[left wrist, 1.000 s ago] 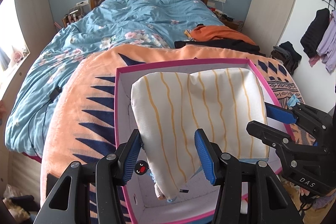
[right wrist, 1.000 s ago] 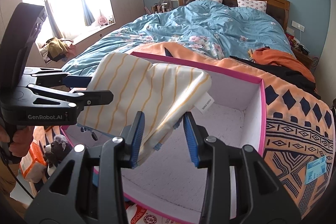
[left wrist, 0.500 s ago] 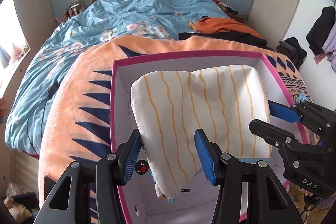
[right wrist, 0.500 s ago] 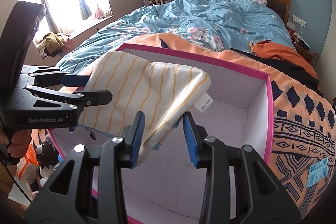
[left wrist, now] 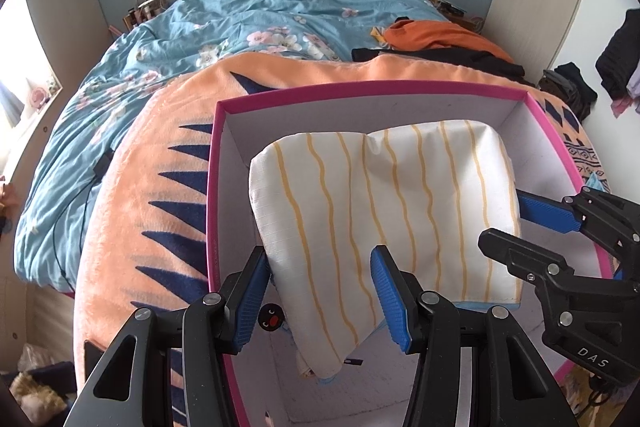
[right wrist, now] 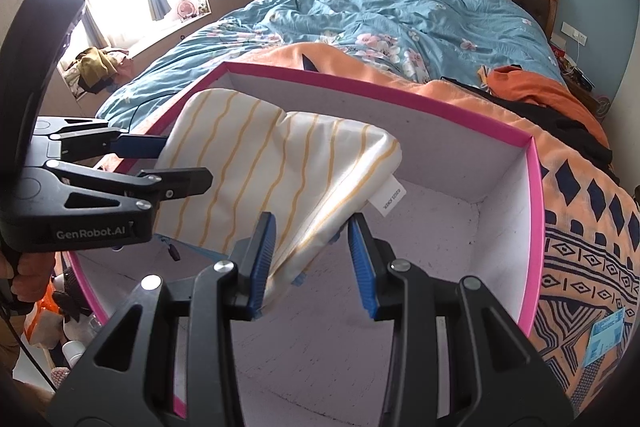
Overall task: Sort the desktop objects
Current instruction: 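Lower the towel into the pink box and open the right gripper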
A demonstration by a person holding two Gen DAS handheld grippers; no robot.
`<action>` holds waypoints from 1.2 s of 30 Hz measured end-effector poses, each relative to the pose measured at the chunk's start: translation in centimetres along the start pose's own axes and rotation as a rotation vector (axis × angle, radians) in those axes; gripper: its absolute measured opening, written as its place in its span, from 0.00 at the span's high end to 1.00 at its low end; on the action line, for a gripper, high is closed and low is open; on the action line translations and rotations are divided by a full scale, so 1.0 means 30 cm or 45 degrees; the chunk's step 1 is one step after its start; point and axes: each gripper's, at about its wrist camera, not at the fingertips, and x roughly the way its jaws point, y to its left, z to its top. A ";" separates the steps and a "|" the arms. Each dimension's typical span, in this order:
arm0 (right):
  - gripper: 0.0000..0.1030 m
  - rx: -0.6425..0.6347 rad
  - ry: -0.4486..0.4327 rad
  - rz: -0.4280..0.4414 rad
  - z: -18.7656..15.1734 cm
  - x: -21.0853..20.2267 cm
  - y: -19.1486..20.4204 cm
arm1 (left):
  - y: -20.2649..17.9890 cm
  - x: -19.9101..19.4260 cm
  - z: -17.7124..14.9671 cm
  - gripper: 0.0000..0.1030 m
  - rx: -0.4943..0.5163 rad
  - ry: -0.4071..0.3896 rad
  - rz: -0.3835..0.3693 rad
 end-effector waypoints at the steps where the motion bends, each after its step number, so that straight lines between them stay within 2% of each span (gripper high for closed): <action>1: 0.61 0.001 0.003 0.000 0.003 0.003 -0.001 | 0.000 0.006 0.001 0.49 0.000 0.005 0.002; 13: 0.61 -0.051 0.117 -0.055 0.034 0.054 0.006 | -0.011 0.032 0.014 0.49 0.026 0.018 0.049; 22: 0.61 -0.067 0.223 -0.082 0.062 0.107 -0.016 | -0.038 0.057 0.027 0.49 0.060 0.031 0.157; 30: 0.61 -0.049 0.329 -0.091 0.060 0.183 -0.037 | -0.044 0.052 0.035 0.48 0.078 -0.013 0.242; 36: 0.61 -0.061 0.350 -0.106 0.067 0.198 -0.032 | -0.044 0.052 0.034 0.46 0.076 -0.022 0.246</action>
